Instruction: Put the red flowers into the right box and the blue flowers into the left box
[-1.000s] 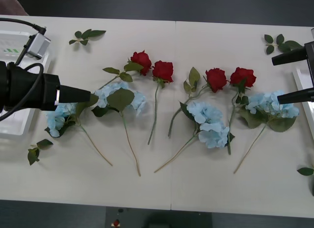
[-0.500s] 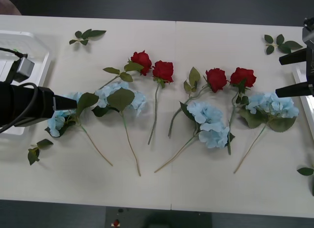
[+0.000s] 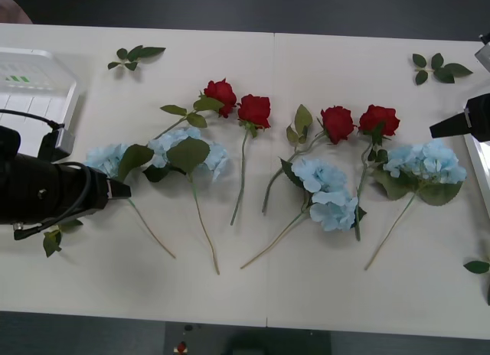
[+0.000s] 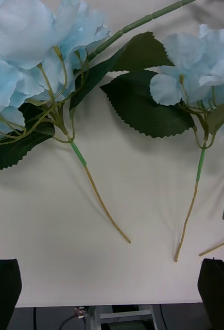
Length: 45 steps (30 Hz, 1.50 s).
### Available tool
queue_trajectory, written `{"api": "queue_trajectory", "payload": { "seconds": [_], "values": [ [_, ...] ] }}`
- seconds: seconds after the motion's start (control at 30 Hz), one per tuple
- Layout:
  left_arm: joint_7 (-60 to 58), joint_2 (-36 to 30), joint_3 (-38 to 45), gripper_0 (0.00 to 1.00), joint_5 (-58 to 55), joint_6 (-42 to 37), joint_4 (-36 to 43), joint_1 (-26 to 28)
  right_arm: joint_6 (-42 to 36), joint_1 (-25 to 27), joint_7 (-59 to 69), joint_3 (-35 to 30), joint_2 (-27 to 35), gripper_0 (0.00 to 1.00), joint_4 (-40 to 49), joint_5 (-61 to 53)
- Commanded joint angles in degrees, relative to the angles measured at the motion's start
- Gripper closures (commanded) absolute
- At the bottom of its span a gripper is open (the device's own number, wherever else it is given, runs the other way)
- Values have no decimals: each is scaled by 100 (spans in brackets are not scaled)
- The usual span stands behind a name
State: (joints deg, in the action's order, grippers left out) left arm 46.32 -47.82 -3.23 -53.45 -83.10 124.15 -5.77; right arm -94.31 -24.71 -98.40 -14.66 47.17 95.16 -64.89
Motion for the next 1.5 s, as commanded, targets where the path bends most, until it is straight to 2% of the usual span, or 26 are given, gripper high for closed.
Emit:
{"api": "queue_trajectory", "payload": {
  "seconds": [0.03,0.3,0.6,0.9,1.37,1.5],
  "values": [
    [-168,-157,-169,0,63,-5,-410,-452,27,45,1166,-81,73,0,178,363],
    [-238,-148,-643,0,159,215,-1165,-909,132,72,2422,148,-137,0,178,776],
    [-229,-148,-1188,0,256,382,-1930,-1330,141,265,3249,148,-594,0,187,1576],
    [-238,-148,-1821,0,300,566,-2633,-1840,308,907,4400,148,-753,0,345,1646],
    [-256,27,-2876,0,370,1067,-3767,-2605,818,1478,4699,174,-1245,0,451,1892],
    [-282,89,-3069,0,388,1129,-3987,-2781,932,1522,4743,403,-1324,0,451,2165]
  ]
}}
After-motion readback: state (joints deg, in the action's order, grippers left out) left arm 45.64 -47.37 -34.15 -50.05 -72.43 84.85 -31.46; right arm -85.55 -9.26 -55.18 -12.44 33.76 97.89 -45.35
